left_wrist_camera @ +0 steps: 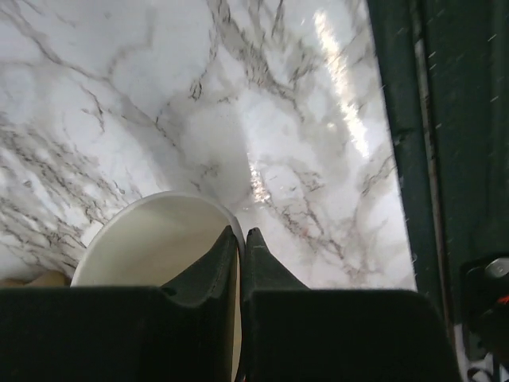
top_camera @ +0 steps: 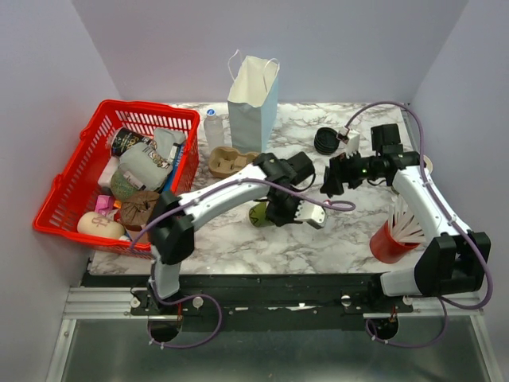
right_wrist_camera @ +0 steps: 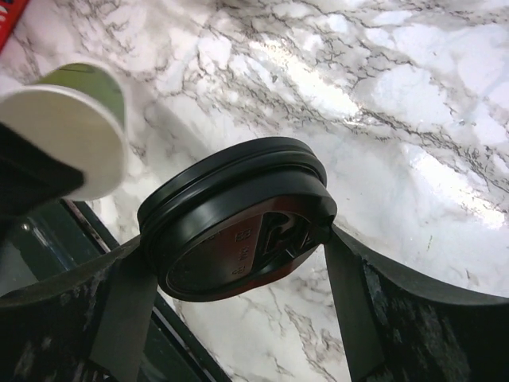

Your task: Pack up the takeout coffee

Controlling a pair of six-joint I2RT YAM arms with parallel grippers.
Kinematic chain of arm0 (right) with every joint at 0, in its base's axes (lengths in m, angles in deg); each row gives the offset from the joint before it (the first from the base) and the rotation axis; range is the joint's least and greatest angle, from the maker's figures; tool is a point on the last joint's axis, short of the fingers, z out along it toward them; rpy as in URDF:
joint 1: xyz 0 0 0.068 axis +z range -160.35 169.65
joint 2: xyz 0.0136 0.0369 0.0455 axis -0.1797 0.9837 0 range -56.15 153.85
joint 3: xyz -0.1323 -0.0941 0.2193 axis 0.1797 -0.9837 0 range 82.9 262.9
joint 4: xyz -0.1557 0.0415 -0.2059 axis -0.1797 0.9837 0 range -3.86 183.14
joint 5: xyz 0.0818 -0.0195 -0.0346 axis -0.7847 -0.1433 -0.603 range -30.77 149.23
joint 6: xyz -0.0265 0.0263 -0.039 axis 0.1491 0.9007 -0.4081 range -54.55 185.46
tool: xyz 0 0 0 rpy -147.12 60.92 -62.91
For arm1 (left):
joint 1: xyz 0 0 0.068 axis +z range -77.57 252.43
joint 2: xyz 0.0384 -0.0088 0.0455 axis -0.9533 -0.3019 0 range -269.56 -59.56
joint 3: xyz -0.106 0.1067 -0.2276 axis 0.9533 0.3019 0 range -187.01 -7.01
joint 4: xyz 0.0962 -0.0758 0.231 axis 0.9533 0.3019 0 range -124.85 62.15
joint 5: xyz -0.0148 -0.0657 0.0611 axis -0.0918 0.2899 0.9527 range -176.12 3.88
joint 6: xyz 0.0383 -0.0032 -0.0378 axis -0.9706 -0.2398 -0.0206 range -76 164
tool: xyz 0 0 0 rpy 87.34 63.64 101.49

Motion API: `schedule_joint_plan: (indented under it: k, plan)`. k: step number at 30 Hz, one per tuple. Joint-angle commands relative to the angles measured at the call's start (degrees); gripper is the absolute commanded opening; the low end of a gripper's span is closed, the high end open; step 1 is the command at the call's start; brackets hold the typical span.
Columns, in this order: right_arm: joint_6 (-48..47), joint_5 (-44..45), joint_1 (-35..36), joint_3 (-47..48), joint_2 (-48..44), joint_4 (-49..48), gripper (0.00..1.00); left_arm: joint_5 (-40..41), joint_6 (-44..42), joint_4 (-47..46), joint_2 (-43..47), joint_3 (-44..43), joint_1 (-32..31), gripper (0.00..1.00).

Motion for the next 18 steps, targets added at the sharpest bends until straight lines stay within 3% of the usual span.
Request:
schedule_joint_plan:
  k: [1, 7, 12, 18]
  plan:
    - [-6.5, 2.9, -0.2, 0.7, -2.2, 6.8, 0.86, -14.9, 9.0, -20.2, 13.8, 14.2, 0.1, 0.03]
    - [-11.7, 4.1, -0.2, -1.2, -5.8, 9.6, 0.86, -19.1, 25.5, -59.5, 25.9, 38.5, 0.0, 0.06]
    - [-15.3, 5.1, -0.2, -3.4, -9.0, 10.2, 0.86, -14.8, 32.9, -83.0, 26.4, 47.7, -0.1, 0.06]
    - [-15.9, 5.8, -0.2, -3.7, -9.7, 10.5, 0.85, -13.3, 34.5, -91.0, 25.2, 53.5, -0.1, 0.08]
